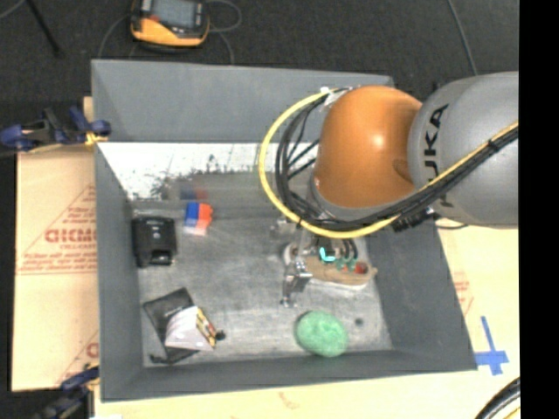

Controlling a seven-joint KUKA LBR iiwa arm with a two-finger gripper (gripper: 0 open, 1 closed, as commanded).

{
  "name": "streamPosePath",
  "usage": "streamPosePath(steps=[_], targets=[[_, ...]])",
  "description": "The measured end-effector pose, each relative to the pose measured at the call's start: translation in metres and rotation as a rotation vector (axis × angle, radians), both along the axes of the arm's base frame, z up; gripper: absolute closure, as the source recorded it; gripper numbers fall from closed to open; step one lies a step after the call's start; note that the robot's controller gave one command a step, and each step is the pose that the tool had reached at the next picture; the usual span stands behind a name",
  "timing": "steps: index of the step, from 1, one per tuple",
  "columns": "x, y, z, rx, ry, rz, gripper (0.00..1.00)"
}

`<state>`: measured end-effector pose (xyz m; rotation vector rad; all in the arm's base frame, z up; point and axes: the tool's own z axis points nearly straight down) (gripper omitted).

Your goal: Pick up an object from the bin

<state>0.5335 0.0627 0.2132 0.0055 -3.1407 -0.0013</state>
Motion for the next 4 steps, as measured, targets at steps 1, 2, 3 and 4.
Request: streamPosePath(steps=[1, 2, 3, 4], targets=[[0.019, 0.008, 0.043, -0.001, 0.002, 0.005, 0.00], [0.048, -0.009, 0.033, 0.000, -0.021, 0.045, 0.00], [0.052, -0.037, -0.040, -0.002, -0.009, 0.101, 0.00], [0.010, -0.058, -0.086, 0.000, -0.005, 0.069, 0.00]])
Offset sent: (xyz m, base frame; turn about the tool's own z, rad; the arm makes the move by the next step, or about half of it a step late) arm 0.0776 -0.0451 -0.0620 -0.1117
